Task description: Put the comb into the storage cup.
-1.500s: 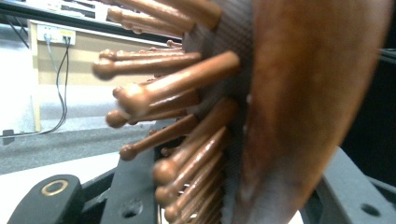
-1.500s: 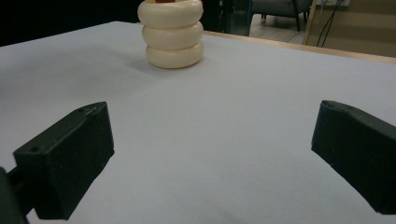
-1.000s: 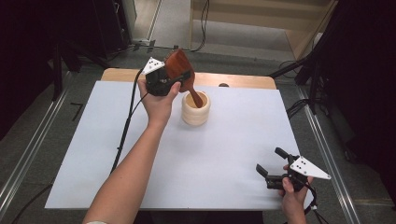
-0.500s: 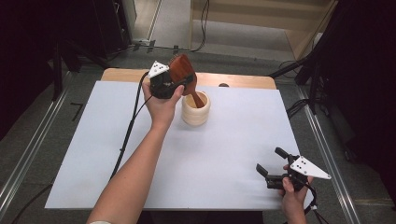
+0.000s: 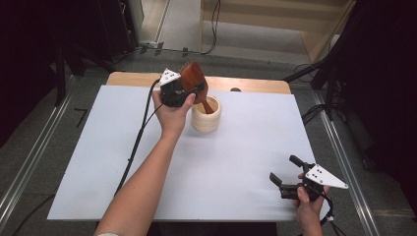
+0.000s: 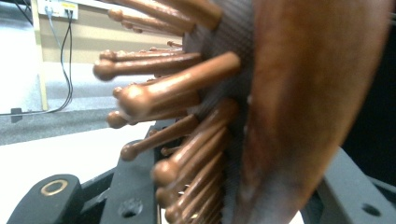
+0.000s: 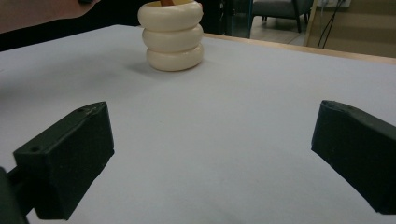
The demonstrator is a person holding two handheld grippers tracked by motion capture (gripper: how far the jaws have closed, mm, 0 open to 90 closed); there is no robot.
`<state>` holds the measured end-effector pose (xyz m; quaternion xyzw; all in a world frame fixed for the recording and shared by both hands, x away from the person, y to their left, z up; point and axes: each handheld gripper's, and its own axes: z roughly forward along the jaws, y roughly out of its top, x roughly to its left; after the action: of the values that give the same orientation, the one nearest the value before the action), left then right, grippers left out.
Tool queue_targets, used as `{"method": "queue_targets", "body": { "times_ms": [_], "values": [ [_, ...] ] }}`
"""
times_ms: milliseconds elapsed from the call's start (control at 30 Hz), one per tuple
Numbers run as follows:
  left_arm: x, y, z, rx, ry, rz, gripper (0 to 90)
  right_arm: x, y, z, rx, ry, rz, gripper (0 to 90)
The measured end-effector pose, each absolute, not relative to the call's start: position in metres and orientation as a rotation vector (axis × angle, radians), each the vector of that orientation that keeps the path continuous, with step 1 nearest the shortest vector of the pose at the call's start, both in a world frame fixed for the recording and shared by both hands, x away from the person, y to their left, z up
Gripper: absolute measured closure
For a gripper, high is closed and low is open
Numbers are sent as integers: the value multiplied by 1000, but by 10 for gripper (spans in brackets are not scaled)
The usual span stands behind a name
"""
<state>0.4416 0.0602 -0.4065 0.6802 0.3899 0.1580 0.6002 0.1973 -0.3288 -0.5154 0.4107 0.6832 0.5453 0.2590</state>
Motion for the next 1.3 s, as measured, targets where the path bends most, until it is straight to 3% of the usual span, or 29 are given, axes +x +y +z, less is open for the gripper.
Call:
{"method": "queue_targets", "body": {
  "times_ms": [933, 1300],
  "values": [
    [446, 58, -429, 1578, 967, 330, 559, 198, -328, -516, 1116, 1852, 1478, 0],
    [449, 68, -436, 1548, 1023, 295, 480, 198, -328, -516, 1115, 1852, 1475, 0]
  ]
}}
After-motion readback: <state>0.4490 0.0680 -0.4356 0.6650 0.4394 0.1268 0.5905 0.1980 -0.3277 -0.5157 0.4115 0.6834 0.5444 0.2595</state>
